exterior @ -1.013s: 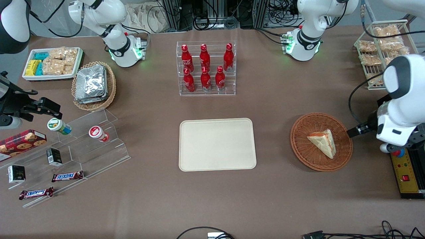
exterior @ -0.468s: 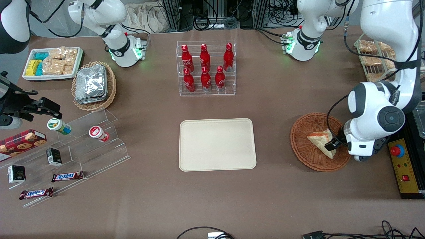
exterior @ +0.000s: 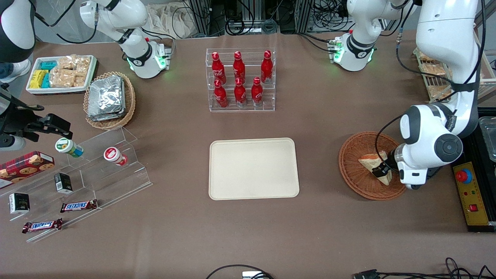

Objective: Place sandwich from basket to tray
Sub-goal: 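Move the left gripper down over the sandwich in the wicker basket, then close the left gripper on the wrapped sandwich wedge, then lift the sandwich and carry it over the cream tray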

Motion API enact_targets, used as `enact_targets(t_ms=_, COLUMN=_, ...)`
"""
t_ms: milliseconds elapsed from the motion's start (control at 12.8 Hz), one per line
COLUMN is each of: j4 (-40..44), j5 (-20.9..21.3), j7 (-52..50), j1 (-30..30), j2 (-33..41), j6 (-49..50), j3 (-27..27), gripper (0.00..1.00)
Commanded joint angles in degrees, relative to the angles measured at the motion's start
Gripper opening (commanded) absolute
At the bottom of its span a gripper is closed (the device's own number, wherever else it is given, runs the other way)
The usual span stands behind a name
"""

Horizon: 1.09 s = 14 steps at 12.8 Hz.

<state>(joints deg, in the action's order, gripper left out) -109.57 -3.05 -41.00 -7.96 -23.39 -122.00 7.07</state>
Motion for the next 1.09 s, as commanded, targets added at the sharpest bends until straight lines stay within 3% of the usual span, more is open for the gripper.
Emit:
enact_targets(t_ms=0, j4=-1.00, j5=-0.73, j7=-0.40, j1=0.22, j2=-0.59, j6=-0.43, j3=0.05, gripper=1.00)
enact_targets(t_ms=234, j4=-0.74, j5=-0.64, j7=0.21, j1=0.22, j2=-2.26, j6=-0.70, j3=0.13, gripper=1.00)
enact_targets(t_ms=312, j4=-0.30, j5=-0.12, j7=0.30, j1=0.22, j2=-2.79, j6=-0.79, j3=0.22, gripper=0.92)
enact_targets(t_ms=545, j4=1.98, j5=0.32, j7=1.53, j1=-0.04, j2=-2.62, j6=-0.35, j3=0.13, gripper=0.11)
enact_targets(t_ms=623, j4=2.69, j5=0.32, j7=3.71, j1=-0.13, j2=-2.45, j6=0.00, j3=0.13, gripper=0.00)
enact_targets(t_ms=1013, j4=10.84, j5=0.32, j7=18.03, j1=0.05, j2=-0.60, j6=8.59, j3=0.22, gripper=0.00)
